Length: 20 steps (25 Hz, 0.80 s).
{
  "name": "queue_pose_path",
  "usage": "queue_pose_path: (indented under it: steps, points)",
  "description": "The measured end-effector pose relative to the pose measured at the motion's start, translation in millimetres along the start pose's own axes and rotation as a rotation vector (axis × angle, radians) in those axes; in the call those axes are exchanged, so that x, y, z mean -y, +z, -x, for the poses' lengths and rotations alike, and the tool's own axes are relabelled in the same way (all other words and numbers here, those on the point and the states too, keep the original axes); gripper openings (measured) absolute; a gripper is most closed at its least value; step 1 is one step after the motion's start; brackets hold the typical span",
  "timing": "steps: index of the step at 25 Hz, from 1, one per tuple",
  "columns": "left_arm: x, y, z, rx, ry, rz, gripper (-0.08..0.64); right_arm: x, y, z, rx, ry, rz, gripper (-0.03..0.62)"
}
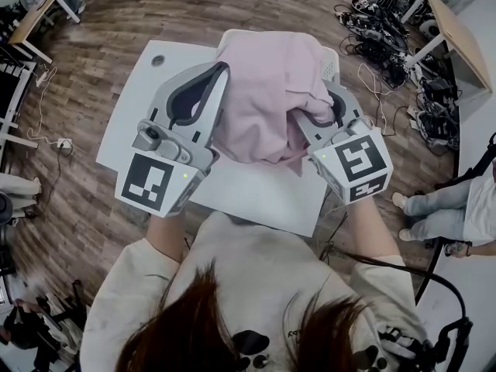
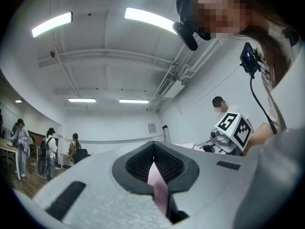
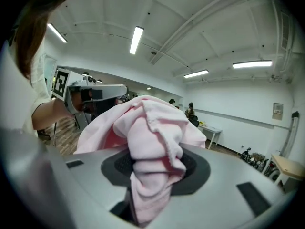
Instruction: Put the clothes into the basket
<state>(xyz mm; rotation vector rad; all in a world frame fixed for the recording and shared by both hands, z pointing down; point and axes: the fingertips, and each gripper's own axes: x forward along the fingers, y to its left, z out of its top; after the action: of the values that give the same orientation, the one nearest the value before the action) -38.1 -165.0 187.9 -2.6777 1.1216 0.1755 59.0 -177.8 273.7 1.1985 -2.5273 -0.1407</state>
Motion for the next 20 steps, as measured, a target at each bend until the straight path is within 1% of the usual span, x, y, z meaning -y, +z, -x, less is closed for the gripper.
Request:
queue_pose_path:
  steps: [3, 6, 10, 15, 18, 20]
  points:
    - [-12.5, 10.7, -4.7, 0.008, 0.018, -0.037, 0.008, 23.9, 15.9, -1.6, 0.020, -0.043, 0.013, 0.169]
    - [-24.8, 14.1, -10.7, -0.005, 0.027, -0.068, 0.008, 49.2, 31.3, -5.4, 0.032, -0.094, 0.040, 0.169]
    - [-38.0, 2.8, -24.5, -0.031, 0.022, -0.077, 0.008, 80.1, 39.8, -18.4, 0.026, -0.137, 0.054, 0.169]
    - [-47.8, -27.8, -39.0, -0.084, -0.003, -0.063, 0.008, 98.7, 27.4, -47.5, -0.024, -0.146, 0.055, 0.169]
    - [-47.2, -45.9, -46.1, -0.114, -0.012, -0.038, 0.008, 107.7, 8.7, -61.5, -0.061, -0.151, 0.063, 0.169]
    - [-46.6, -54.9, -50.6, -0.128, -0.013, -0.030, 0.008, 113.5, -6.6, -69.4, -0.092, -0.154, 0.089, 0.169]
